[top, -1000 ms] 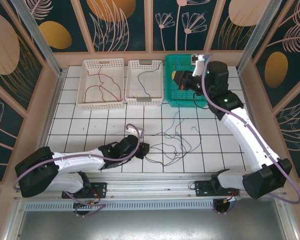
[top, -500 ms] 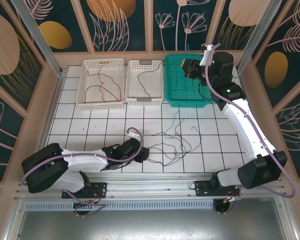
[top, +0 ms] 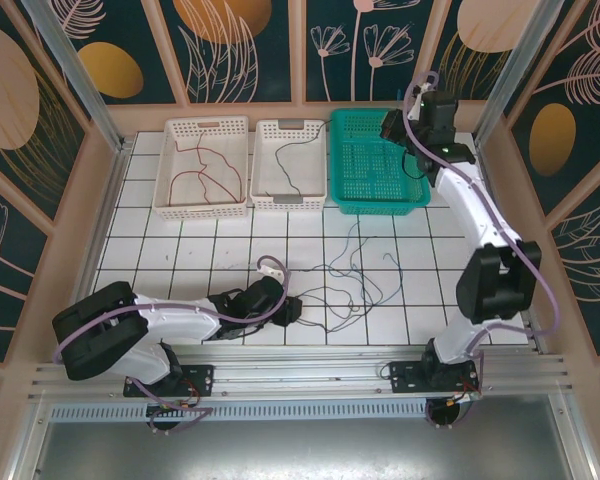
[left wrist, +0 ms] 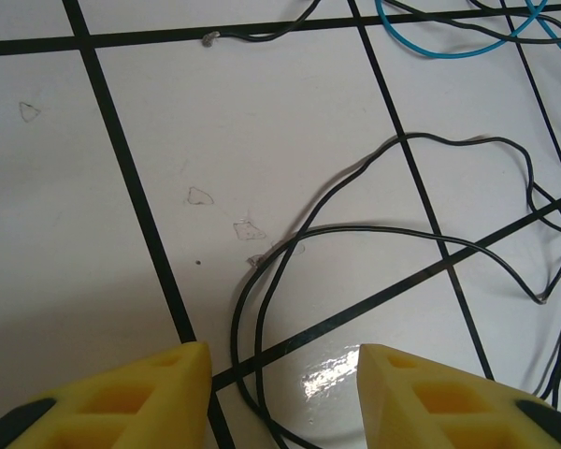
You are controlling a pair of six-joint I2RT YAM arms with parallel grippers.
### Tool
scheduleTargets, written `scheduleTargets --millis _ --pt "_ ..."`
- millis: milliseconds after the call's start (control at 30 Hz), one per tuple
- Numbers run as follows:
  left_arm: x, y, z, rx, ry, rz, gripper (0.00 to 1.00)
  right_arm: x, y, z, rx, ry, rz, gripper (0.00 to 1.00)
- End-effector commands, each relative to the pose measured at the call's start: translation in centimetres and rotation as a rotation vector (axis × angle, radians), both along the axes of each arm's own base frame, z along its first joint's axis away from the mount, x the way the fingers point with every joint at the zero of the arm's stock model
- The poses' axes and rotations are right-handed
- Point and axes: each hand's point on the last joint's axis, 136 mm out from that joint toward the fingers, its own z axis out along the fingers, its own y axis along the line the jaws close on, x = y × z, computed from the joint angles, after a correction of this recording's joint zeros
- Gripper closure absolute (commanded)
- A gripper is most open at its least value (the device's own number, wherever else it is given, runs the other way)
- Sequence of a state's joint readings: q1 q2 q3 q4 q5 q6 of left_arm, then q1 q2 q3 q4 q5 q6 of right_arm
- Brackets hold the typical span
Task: Untangle the cables
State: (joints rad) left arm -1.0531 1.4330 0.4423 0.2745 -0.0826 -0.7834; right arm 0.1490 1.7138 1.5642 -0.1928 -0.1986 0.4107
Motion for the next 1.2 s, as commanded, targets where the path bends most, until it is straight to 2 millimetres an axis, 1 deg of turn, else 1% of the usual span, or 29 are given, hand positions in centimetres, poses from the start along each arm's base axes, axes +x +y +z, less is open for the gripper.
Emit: scheduleTargets --millis 0,100,167,233,333,433,533,567,600,667,733,800,867,900,933,1067,1167 --pt "-0.1 -0.1 -0.3 -0.019 0.013 0.005 0.56 1.0 -0.8 -2.4 -0.003 0.068 -0.037 1.00" --pt "-0.1 -0.1 -0.3 -0.019 0.013 0.005 0.56 1.4 -1.0 -4.6 -0.024 0.116 -0.053 0.92" --pt "0.0 -0.2 -0.2 -0.020 0.012 0.007 0.56 1.4 -1.3 -5.7 -0.040 0.147 -0.061 0.85" --pt "-0.1 -0.2 -0.3 -0.018 0.012 0.005 0.56 1.3 -1.4 -6.4 -0.045 0.165 -0.061 0.78" --pt "0.0 -0.3 -0.3 -0.016 0.009 0.003 0.55 0.7 -1.3 -6.6 -0.046 0.175 -0.056 0.70" --pt "0.0 -0.4 -0.3 -0.016 0.010 0.002 0.55 -0.2 -1.7 -6.3 -0.052 0.173 -0.072 0.63" --pt "0.1 -0.5 -0.3 -0.015 0.009 0.000 0.55 -1.8 -1.6 -5.5 -0.041 0.159 -0.073 0.60" --pt "0.1 -0.5 -0.2 -0.014 0.007 0.001 0.55 -2.7 -1.2 -5.2 -0.038 0.149 -0.059 0.59" --pt "0.2 -0.5 -0.2 -0.014 0.005 0.001 0.55 -3.8 -0.4 -4.8 -0.035 0.133 -0.037 0.58" --pt "0.3 -0.5 0.0 -0.014 0.000 0.002 0.55 -6.2 1.2 -4.7 -0.032 0.116 0.014 0.57" --pt "0.4 -0.6 0.1 -0.010 -0.007 0.000 0.55 -9.1 3.1 -5.1 -0.029 0.113 0.082 0.56" --pt "0.5 -0.6 0.1 -0.003 -0.013 0.000 0.55 -12.0 4.7 -6.1 -0.043 0.121 0.129 0.54" --pt "0.7 -0.7 0.2 0.008 -0.018 -0.002 0.55 -15.1 5.9 -8.3 -0.057 0.153 0.170 0.53" --pt "0.7 -0.8 0.4 0.008 -0.021 -0.007 0.55 -16.2 6.1 -9.1 -0.052 0.173 0.183 0.53" --pt "0.8 -0.9 0.6 0.007 -0.025 -0.009 0.55 -17.5 6.4 -10.6 -0.048 0.205 0.198 0.53" --pt "1.3 -1.3 1.4 0.020 -0.051 -0.014 0.55 -22.0 6.2 -16.2 -0.082 0.320 0.213 0.52" --pt "1.7 -1.3 1.8 0.033 -0.070 -0.009 0.55 -24.6 6.1 -19.5 -0.102 0.381 0.216 0.52"
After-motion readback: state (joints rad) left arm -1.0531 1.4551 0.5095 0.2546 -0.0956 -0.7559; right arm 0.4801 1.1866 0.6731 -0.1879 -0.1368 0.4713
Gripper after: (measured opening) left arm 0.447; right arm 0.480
